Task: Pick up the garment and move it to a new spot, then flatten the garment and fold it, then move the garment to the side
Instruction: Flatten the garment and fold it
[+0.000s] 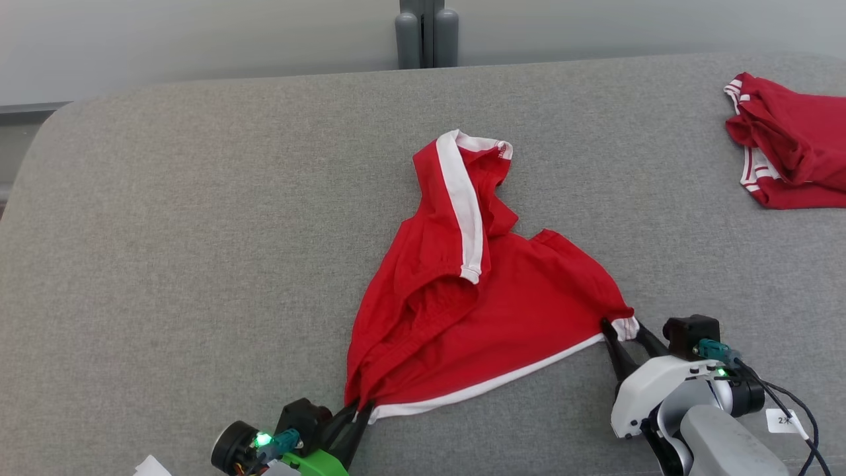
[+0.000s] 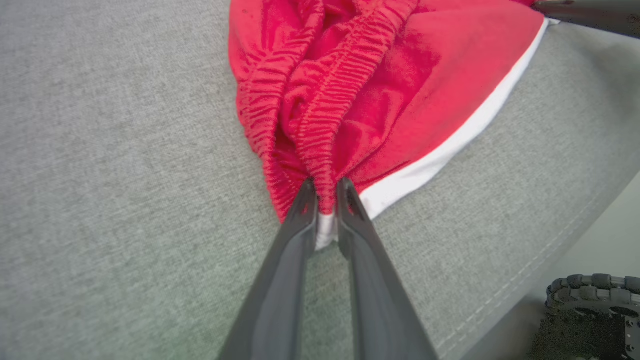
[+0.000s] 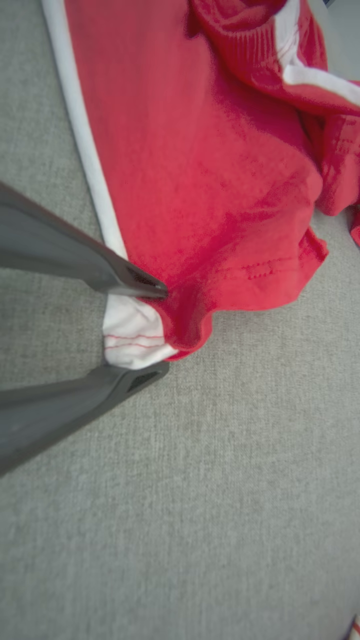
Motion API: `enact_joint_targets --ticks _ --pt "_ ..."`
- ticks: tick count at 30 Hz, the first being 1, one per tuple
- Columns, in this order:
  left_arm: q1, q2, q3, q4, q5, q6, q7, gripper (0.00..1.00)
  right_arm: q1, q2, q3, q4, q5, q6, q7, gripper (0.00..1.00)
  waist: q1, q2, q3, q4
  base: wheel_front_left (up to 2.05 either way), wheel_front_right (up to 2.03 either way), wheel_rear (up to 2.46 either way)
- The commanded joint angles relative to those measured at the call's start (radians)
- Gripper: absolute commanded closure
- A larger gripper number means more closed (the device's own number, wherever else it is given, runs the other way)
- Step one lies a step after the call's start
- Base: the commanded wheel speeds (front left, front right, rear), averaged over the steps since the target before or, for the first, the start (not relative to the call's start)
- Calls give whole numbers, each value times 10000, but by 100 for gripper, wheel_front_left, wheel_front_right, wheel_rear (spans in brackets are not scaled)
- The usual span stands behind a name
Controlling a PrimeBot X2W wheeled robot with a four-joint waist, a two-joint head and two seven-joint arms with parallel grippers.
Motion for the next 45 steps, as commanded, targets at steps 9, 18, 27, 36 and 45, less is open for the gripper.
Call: enact_joint_targets --ticks 9,18,27,36,45 --pt "255 55 48 -931 -1102 21 -133 100 287 -374 492 -902 492 -19 9 100 0 0 -56 36 0 0 0" --pt "-588 472 582 -2865 -2176 21 69 100 -641 -935 1170 -2045 876 -19 -1 100 0 0 -143 -191 0 0 0" --pt "-3857 904 991 -3430 -3708 21 1477 100 -4117 -1007 1719 -1629 2184 -19 1131 100 0 0 1075 -409 0 0 0" --pt "-9206 480 2115 -1541 -5755 20 2577 100 -9424 -464 1250 -47 3302 -19 2820 100 0 0 3101 -502 0 0 0" --pt "-13004 111 2229 -47 -6329 20 1938 100 -13345 165 730 1730 3160 -18 2529 100 0 0 4042 -542 0 0 0"
